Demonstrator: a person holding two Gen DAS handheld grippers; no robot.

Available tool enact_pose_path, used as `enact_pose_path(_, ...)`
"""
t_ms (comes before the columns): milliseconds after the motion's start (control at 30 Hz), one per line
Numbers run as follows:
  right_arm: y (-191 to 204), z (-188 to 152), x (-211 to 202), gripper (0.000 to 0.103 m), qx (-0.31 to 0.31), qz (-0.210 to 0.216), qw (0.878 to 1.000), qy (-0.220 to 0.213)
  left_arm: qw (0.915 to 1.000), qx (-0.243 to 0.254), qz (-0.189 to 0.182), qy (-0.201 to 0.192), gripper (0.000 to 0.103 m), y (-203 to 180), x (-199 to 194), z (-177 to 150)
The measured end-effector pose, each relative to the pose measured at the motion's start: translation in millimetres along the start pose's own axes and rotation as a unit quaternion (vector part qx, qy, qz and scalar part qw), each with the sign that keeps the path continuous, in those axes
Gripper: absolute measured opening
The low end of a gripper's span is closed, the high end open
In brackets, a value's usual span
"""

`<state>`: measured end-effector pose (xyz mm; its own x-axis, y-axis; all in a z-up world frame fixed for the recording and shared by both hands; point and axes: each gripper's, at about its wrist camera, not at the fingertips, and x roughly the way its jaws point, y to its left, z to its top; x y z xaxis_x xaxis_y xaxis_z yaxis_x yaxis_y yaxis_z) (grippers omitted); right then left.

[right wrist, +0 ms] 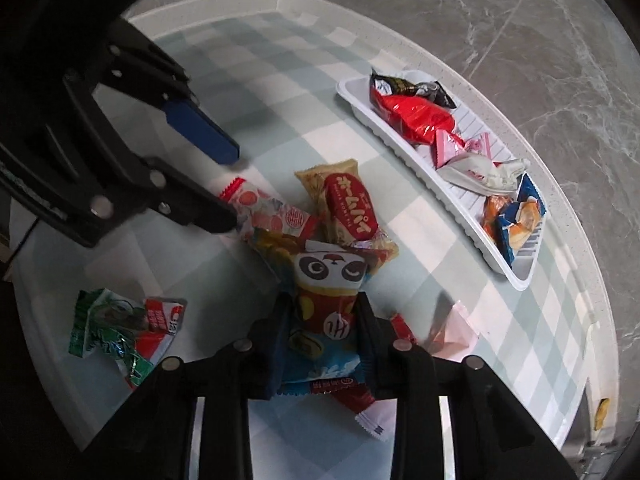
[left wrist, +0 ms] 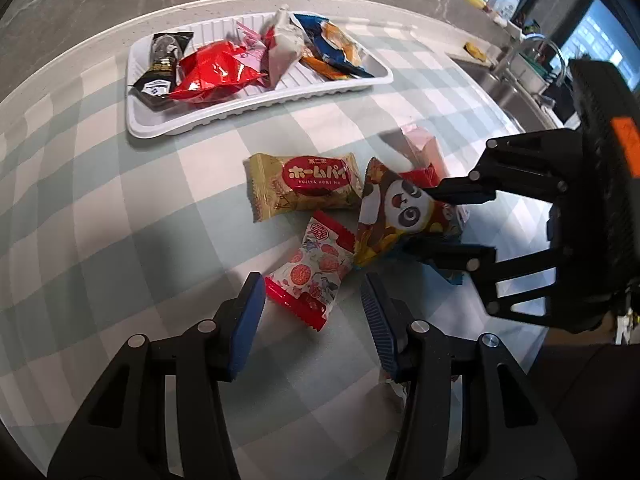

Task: Organize snacks
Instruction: 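Grasp the peach-print packet with the left tool while the right tool grasps the panda bag, then carry the peach packet and panda bag into the tray and release both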

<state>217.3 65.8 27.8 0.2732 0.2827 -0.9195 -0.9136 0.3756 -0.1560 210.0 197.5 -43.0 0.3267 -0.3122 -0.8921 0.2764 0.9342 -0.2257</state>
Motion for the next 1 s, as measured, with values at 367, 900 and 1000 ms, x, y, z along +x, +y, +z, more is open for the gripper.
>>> enact_pose_path(367,-14.6,-33.8,-22.3,0.029,0.089,0.045,0.995,-0.016,0.993,0.106,0.031,0.044,0.048,-18.7,35.1,13.9)
enact_pose_path(900,-23.8,-45.3,-24.5,0.03,0.16,0.072,0.984,-0.025,0.9824,0.178,0.028,0.046,0.032,-30.8,48.7,14.6)
enact_pose_path(1000,-25.3,-46.1,-24.5,0.03,0.17,0.078,0.982,-0.026,0.9847,0.168,0.015,0.044,0.031,-30.7,44.3,11.2)
